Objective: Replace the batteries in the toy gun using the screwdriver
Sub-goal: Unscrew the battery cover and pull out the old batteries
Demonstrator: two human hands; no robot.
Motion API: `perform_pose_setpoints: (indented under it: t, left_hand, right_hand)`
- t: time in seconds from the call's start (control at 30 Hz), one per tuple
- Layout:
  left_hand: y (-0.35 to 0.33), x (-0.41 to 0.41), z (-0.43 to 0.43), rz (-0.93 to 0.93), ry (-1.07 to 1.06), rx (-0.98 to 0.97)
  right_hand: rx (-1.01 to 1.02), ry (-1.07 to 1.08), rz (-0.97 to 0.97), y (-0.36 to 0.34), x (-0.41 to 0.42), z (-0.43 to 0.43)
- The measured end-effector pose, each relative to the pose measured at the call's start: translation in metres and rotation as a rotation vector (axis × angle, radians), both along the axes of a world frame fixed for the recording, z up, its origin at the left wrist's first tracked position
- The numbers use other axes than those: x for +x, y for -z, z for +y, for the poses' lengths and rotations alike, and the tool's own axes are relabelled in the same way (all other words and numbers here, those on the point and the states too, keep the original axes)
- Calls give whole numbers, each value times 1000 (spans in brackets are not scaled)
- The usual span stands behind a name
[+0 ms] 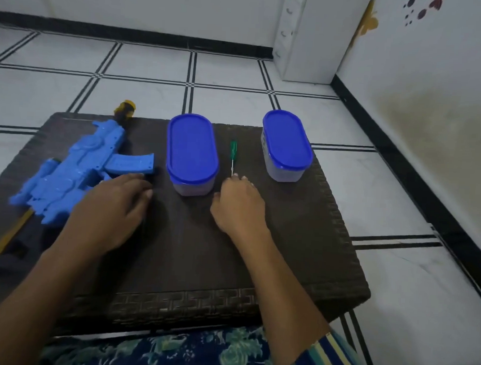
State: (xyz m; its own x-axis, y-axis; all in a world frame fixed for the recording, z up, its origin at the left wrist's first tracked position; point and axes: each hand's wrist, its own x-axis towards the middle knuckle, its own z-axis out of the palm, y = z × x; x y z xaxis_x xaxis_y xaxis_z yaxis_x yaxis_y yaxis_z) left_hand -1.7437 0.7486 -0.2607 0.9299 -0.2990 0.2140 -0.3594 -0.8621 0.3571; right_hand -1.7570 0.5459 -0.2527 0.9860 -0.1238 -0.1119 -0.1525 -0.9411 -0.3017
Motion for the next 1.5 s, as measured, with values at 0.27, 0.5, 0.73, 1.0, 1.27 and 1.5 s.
perform_pose_setpoints:
  t: [0.27, 0.5, 0.73, 1.0, 1.27, 1.5]
  left_hand:
    - [-12, -16, 8, 13, -39, -5]
    - [-18, -42, 39, 115, -86, 25]
    - [-8, -39, 49, 146, 17, 60]
    - [-10, -33, 63, 143, 80, 12]
    - [-3, -32, 73, 111, 80, -4]
    - [5, -37, 82, 66, 95, -49]
  right_hand:
    - [-26, 80, -32, -25, -40, 13]
    - [111, 146, -105, -7, -21, 12]
    - [326, 315, -72, 10, 1, 9]
    - [1150, 600, -148, -19, -1, -4]
    - [1856, 342, -231, -37, -11, 9]
    - [1675, 76, -189, -34, -9, 78]
